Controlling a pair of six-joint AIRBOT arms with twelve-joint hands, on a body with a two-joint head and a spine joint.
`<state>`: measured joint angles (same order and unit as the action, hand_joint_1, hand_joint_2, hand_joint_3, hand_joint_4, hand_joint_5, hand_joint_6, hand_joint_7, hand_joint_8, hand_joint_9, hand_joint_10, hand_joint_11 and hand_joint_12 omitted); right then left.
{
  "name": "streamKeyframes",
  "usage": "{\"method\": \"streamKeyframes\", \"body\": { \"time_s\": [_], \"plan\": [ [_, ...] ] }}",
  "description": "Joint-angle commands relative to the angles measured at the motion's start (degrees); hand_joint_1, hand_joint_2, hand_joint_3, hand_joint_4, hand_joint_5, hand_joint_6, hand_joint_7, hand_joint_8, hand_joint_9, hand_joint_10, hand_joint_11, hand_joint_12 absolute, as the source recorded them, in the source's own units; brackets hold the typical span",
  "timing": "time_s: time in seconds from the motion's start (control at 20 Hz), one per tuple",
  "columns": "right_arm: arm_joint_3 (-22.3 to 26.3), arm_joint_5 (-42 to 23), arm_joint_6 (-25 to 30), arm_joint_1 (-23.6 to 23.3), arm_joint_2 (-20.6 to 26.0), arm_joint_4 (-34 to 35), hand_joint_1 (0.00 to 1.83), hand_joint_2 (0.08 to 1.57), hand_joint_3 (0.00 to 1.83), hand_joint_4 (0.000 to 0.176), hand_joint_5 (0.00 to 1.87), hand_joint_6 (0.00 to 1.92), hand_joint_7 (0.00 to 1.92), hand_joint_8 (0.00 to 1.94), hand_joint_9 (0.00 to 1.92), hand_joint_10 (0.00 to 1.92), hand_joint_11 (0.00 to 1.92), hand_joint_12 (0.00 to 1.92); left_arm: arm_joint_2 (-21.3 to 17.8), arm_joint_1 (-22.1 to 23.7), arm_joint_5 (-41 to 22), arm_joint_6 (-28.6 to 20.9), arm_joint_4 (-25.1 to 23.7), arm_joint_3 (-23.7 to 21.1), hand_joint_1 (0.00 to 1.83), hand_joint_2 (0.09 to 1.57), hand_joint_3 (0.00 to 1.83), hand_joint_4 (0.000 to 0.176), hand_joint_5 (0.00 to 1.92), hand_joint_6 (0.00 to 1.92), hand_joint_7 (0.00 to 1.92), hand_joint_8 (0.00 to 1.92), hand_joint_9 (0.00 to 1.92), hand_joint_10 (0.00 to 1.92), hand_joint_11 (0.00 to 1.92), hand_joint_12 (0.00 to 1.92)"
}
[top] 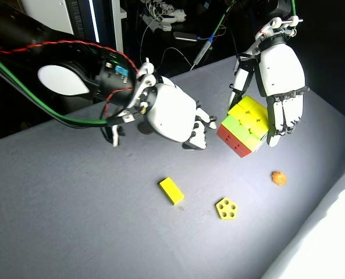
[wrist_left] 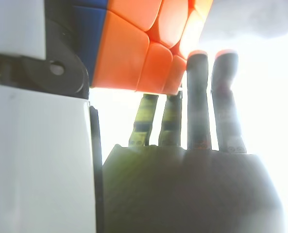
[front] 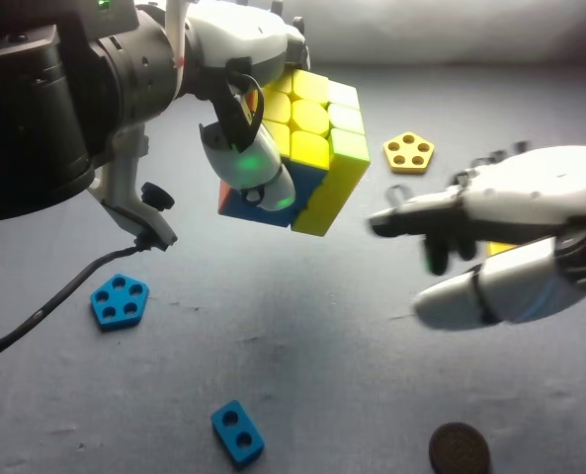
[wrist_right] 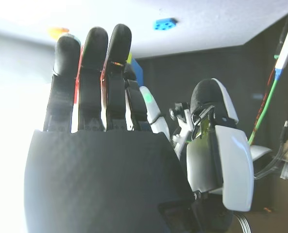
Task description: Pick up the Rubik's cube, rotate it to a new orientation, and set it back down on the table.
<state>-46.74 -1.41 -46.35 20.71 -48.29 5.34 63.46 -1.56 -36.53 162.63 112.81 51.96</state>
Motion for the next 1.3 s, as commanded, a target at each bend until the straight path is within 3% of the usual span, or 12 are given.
{"method": "streamKeyframes", "body": {
  "time_s": [0.0,0.35,0.55,0.7,0.75,0.8,0.9,1.0,1.05,1.15,1.25],
  "plan": [
    [0.28,-4.57,0.53,-1.35,1.3,0.94,0.17,1.23,0.0,0.0,0.13,0.0,0.42,0.92,0.31,1.52,0.18,1.92,-0.19,0.93,1.58,-0.19,-3.72,-0.08,1.03,1.42,0.0,0.0,0.46,1.63,0.49,1.92,0.23,1.92,0.3,1.92],
    [2.93,-4.76,0.68,-3.43,11.45,2.08,0.16,1.23,0.0,0.0,0.15,0.01,0.43,0.92,0.3,1.54,0.17,1.92,-0.26,0.74,1.61,-1.14,-4.5,0.21,1.02,1.42,0.0,0.0,0.46,1.64,0.48,1.92,0.25,1.92,0.31,1.92],
    [3.11,-3.94,0.59,-4.88,11.7,2.06,0.16,1.23,0.0,0.0,0.13,0.0,0.4,0.87,0.3,1.49,0.19,1.92,-0.35,-1.26,1.69,-10.06,-10.42,0.19,1.02,1.42,0.0,0.0,0.46,1.64,0.48,1.92,0.24,1.92,0.3,1.92],
    [3.01,-4.95,-1.01,-4.96,12.15,2.0,0.09,1.22,0.0,0.0,0.14,0.01,0.35,0.36,0.28,1.19,0.25,1.74,-0.41,-4.25,1.94,-19.2,-15.8,-0.01,1.03,1.42,0.0,0.0,0.47,1.62,0.49,1.92,0.25,1.92,0.3,1.92],
    [2.87,-5.39,-1.52,-4.86,12.14,1.99,0.06,1.23,0.0,0.0,0.13,0.0,0.31,0.19,0.17,0.97,0.05,1.68,-0.42,-5.3,1.96,-22.57,-17.77,-0.14,1.03,1.42,0.0,0.0,0.46,1.63,0.49,1.92,0.25,1.92,0.31,1.92],
    [2.71,-5.84,-1.72,-4.79,12.14,1.99,0.01,1.23,0.0,0.0,0.08,0.01,0.19,0.08,0.07,0.68,0.01,1.33,-0.42,-6.29,1.98,-24.81,-19.04,-0.21,1.03,1.42,0.0,0.0,0.47,1.62,0.49,1.92,0.26,1.92,0.33,1.92],
    [2.42,-7.09,-1.76,-4.66,12.1,1.99,0.0,1.24,0.0,0.0,0.05,0.01,0.12,0.01,0.06,0.32,0.0,0.68,-0.41,-8.22,2.0,-30.26,-22.41,-0.15,1.02,1.42,0.0,0.0,0.46,1.63,0.48,1.92,0.24,1.92,0.32,1.92],
    [2.35,-7.57,-1.76,-4.63,12.06,1.98,0.0,1.24,0.0,0.0,0.04,0.0,0.09,0.0,0.07,0.17,0.0,0.45,-0.35,-10.38,2.02,-36.5,-26.67,0.17,1.03,1.42,0.0,0.0,0.47,1.63,0.48,1.92,0.26,1.92,0.33,1.92],
    [2.37,-7.56,-1.76,-4.6,11.98,1.98,0.0,1.24,0.0,0.0,0.01,0.01,0.07,0.01,0.04,0.12,0.0,0.17,-0.32,-11.41,2.02,-39.55,-28.92,0.4,1.02,1.42,0.0,0.0,0.45,1.65,0.48,1.92,0.24,1.92,0.3,1.92],
    [2.37,-7.56,-1.76,-4.39,11.93,1.98,0.0,1.25,0.0,0.0,0.01,0.01,0.06,0.0,0.03,0.07,0.0,0.01,-0.18,-13.27,2.03,-45.02,-33.06,0.99,1.02,1.43,0.0,0.0,0.45,1.65,0.48,1.92,0.24,1.92,0.32,1.92],
    [2.37,-7.56,-1.76,-4.06,11.78,1.98,0.0,1.25,0.0,0.0,0.0,0.0,0.05,0.0,0.02,0.06,0.0,0.0,-0.01,-15.4,2.04,-51.56,-38.39,1.74,1.03,1.42,0.0,0.0,0.46,1.62,0.48,1.92,0.22,1.92,0.29,1.92]
  ]
}}
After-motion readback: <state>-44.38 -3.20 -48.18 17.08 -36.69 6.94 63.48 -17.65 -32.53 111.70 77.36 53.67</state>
